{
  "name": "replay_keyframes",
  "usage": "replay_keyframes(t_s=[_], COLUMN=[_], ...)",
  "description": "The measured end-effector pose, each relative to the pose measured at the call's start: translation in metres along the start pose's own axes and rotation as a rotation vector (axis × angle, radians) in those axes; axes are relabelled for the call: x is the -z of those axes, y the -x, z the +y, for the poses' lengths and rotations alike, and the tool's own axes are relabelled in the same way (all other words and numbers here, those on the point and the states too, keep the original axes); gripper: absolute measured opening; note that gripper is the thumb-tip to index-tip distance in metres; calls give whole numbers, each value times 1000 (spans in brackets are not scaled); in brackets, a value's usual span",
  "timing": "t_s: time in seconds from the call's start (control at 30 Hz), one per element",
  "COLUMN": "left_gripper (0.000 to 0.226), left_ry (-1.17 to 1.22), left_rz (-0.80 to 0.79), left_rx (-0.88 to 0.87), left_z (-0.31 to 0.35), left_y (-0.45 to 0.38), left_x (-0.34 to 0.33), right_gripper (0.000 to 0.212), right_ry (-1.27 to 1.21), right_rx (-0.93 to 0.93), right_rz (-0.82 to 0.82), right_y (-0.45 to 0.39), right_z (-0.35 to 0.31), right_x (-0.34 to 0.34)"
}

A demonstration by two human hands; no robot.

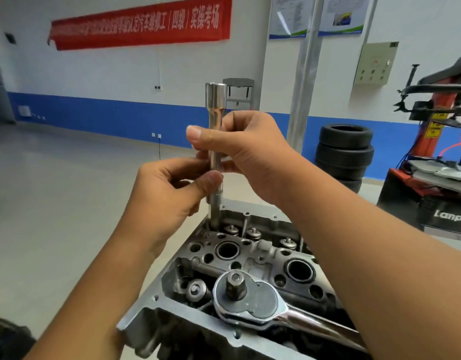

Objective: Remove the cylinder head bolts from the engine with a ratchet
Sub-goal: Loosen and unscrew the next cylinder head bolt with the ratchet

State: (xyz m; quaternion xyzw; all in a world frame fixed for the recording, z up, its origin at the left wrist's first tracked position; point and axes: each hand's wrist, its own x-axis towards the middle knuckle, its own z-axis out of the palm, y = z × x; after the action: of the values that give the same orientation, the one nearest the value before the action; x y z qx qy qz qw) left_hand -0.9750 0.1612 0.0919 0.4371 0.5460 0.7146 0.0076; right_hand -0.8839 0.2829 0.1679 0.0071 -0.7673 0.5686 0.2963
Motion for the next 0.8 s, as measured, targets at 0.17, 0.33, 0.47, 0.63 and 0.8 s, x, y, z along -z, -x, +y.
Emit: replay_keyframes(t_s=[0.17,0.33,0.47,0.63,0.8], left_gripper=[22,14,19,26,28], left_ry=[61,110,112,86,212], left_rz=[-196,-81,57,-23,-81], left_rx=[86,39,23,117,178], left_z=[0,-2,-1,2,2], left_y=[-5,-8,-7,-6,1], left_x=[-1,4,-3,1,-5], right_gripper=[30,21,21,24,24], right_ry=[-18,0,52,133,133], right_rx=[-14,-37,-35,-9,-28], right_rz=[-43,-78,-33,-11,-86], right_y=[-2,-1,-1,-1,-1], right_z=[0,-1,0,1,1], right_x=[-5,-2,2,0,2])
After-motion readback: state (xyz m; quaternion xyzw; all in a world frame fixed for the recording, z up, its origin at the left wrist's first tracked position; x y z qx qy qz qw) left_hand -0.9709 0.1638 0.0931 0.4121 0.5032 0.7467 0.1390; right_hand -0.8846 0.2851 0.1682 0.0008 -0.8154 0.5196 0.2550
